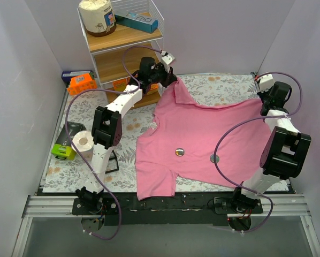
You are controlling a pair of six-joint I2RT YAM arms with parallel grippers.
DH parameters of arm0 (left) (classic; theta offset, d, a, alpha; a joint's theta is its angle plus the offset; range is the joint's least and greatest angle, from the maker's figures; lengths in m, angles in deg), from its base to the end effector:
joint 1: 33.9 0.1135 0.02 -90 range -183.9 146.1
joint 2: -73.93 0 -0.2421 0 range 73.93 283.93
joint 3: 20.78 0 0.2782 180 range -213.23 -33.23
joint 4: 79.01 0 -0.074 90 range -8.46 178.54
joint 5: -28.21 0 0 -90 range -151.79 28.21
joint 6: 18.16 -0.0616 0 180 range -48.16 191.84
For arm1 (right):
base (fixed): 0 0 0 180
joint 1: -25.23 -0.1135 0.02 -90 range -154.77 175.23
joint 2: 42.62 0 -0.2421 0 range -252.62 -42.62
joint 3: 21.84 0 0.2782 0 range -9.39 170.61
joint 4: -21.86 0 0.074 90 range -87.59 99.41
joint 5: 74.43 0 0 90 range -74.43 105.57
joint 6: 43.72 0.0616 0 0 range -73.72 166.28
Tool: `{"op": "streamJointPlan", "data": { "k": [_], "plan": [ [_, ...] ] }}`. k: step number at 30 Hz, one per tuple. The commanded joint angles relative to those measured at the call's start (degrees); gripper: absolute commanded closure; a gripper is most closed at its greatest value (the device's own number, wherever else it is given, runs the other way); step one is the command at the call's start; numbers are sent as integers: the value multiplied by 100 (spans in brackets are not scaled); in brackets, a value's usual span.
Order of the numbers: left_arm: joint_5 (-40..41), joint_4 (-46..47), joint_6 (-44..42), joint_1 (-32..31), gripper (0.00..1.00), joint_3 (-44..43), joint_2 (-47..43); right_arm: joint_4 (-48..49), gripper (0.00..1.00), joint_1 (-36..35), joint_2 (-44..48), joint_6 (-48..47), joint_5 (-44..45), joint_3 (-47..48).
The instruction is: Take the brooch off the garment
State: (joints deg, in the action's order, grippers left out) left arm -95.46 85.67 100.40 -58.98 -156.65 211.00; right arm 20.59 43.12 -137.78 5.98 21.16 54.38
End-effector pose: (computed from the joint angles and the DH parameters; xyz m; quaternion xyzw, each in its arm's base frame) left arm 0.5249 -0.2834 0.2369 0.1499 0.7719 -0.4654 0.4062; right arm 0.4092 -0.1384 0.2176 -0.1318 0.8090 -0.3128 0.4798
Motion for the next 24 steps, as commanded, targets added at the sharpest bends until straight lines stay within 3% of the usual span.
{"op": "streamJointPlan", "data": {
  "k": [1,5,7,12,13,16,17,19,20,24],
  "plan": [
    [255,261,-139,-67,100,177,-383,279,99,13,-21,180,65,154],
    [633,507,-184,-76,100,222,-366,455,99,13,-82,171,328,92],
    [686,621,-184,-76,80,213,-366,508,99,13,-135,197,373,92],
    [362,613,-140,-111,52,169,-462,447,99,13,-196,285,400,302],
    [248,569,-114,-120,45,195,-497,168,92,13,-179,294,339,390],
    [-244,324,-270,-277,38,326,-813,-867,57,13,66,163,-862,724],
    [-376,114,-707,-356,37,570,-936,-976,54,4,189,145,-1545,699],
    [-395,-63,-1184,-602,35,1141,-1487,-986,35,-22,716,145,-2042,332],
    [-403,-64,-1386,-655,32,1814,-1682,-1056,33,-144,883,92,-2287,190],
    [-571,-441,-1564,-735,29,3109,-2535,-2048,32,-567,1734,-443,-3000,-241]
  ]
}}
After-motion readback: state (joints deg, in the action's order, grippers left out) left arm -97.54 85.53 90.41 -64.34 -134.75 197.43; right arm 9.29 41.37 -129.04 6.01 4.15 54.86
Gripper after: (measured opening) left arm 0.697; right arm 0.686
